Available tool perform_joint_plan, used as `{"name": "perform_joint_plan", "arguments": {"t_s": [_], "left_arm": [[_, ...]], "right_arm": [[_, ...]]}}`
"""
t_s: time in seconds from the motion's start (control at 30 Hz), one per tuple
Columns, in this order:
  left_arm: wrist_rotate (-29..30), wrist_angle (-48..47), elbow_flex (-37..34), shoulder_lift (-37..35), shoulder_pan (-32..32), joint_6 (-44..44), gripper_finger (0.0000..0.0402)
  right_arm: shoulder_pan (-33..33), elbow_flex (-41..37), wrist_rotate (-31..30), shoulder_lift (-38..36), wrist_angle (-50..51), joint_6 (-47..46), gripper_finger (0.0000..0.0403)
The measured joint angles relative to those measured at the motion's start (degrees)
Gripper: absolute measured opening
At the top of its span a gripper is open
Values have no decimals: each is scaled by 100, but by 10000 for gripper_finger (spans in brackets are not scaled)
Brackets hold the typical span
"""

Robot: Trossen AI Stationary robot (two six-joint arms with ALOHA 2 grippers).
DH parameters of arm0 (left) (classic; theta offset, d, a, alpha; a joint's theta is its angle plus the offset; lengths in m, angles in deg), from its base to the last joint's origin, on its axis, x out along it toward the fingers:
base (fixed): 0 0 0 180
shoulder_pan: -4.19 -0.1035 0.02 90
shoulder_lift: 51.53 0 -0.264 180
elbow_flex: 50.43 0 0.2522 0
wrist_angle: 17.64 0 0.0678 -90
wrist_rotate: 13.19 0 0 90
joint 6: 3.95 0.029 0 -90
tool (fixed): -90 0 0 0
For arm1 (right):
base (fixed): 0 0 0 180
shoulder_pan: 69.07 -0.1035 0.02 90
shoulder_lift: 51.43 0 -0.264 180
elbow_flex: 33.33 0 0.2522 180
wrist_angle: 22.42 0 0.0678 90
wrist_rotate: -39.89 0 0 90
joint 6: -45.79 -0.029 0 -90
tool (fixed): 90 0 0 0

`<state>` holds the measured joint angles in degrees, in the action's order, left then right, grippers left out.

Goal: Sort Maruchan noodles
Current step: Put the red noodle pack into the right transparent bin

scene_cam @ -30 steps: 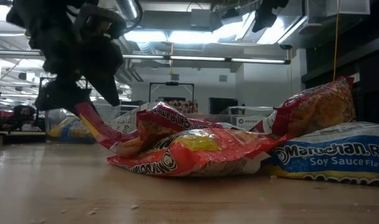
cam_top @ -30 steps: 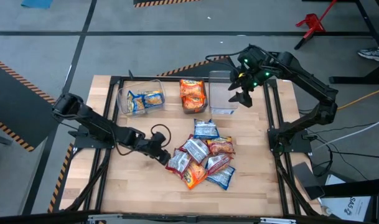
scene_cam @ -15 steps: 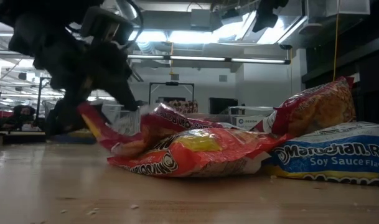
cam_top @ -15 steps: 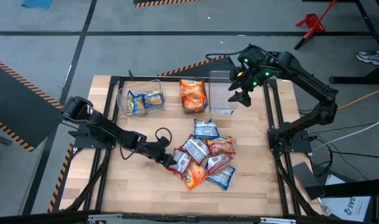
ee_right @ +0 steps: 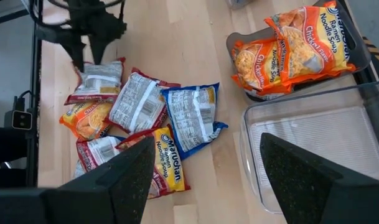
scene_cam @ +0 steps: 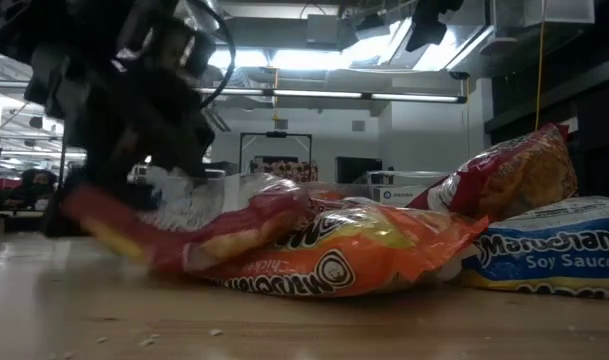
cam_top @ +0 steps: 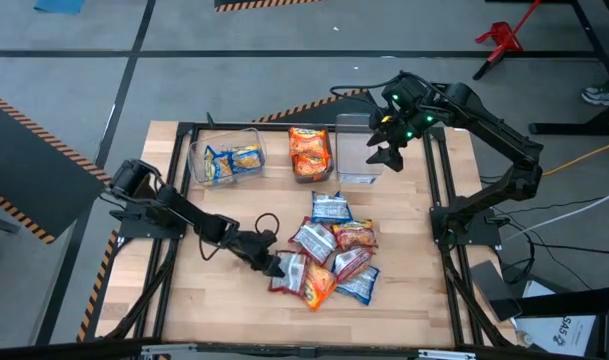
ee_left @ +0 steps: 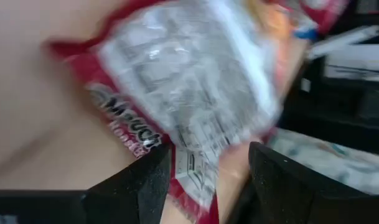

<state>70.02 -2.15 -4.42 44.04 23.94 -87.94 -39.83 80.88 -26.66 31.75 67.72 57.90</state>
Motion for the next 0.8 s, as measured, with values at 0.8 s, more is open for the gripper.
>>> {"name": "perform_joint_plan", "arguments": {"t_s": [0.8], "left_arm": [[1505,-1044,33,-385,1143,-2647,210]], "right_arm": [[0,-2,-11,4,-23,176,278]]}}
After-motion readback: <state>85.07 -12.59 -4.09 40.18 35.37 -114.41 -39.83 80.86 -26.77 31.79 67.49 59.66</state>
